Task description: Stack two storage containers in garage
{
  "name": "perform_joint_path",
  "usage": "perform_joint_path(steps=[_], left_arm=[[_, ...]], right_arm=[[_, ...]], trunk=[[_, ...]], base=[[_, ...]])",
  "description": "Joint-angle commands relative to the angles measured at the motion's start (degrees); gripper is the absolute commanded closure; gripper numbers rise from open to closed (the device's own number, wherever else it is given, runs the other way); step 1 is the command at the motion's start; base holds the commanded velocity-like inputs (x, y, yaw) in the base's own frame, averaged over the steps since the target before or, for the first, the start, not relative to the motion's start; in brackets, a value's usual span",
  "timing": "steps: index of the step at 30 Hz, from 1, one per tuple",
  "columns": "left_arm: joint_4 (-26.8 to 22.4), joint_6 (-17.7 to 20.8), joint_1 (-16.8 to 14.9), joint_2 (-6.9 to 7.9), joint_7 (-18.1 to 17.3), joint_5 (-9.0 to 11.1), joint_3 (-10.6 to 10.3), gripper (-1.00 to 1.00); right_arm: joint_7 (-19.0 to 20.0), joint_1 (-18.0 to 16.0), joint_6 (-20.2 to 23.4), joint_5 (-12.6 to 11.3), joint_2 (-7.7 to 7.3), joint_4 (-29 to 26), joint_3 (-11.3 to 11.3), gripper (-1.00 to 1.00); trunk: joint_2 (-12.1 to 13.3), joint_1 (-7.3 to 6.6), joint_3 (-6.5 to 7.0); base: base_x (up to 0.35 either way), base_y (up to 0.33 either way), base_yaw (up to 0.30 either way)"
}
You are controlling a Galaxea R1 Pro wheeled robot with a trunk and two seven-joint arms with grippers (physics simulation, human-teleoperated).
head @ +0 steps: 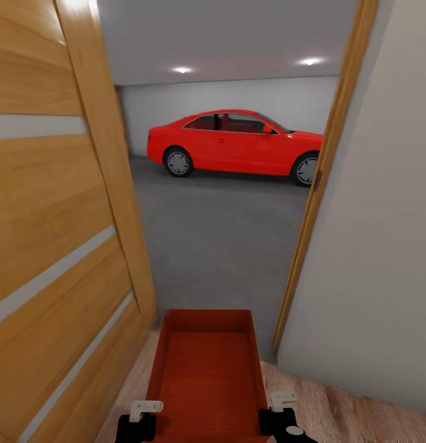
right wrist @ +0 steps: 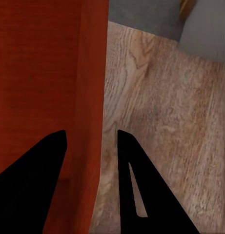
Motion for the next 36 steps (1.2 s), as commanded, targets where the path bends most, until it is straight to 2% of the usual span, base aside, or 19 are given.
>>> perform_joint_path(steps=[1, 13, 20, 36], left_arm=[[-0.04, -0.22, -0.04, 0.0, 0.81, -0.52, 1.72, 1.0], [-0.04, -0.22, -0.04, 0.0, 0.81, -0.5, 1.72, 1.0], [-0.04, -0.22, -0.04, 0.0, 0.81, -0.53, 1.72, 1.0], [-0.04, -0.22, -0.04, 0.0, 0.81, -0.53, 1.72, 1.0]], right_arm=[[-0.5, -0.05, -0.18, -0.17, 0.01, 0.09, -0.07, 1.0], [-0.5, -0.05, -0.18, -0.16, 0.01, 0.09, -0.07, 1.0], [-0.5, -0.05, -0.18, -0.15, 0.01, 0.09, -0.07, 1.0], [-0.5, -0.05, -0.18, -0.15, 0.01, 0.09, -0.07, 1.0]], trunk=[[-0.02, -0.01, -0.05], [-0.02, -0.01, -0.05], [-0.02, -0.01, -0.05], [-0.02, -0.01, -0.05]], base=[[0.0, 0.0, -0.255], [0.0, 0.0, -0.241], [0.003, 0.024, -0.038], [0.097, 0.147, -0.001]])
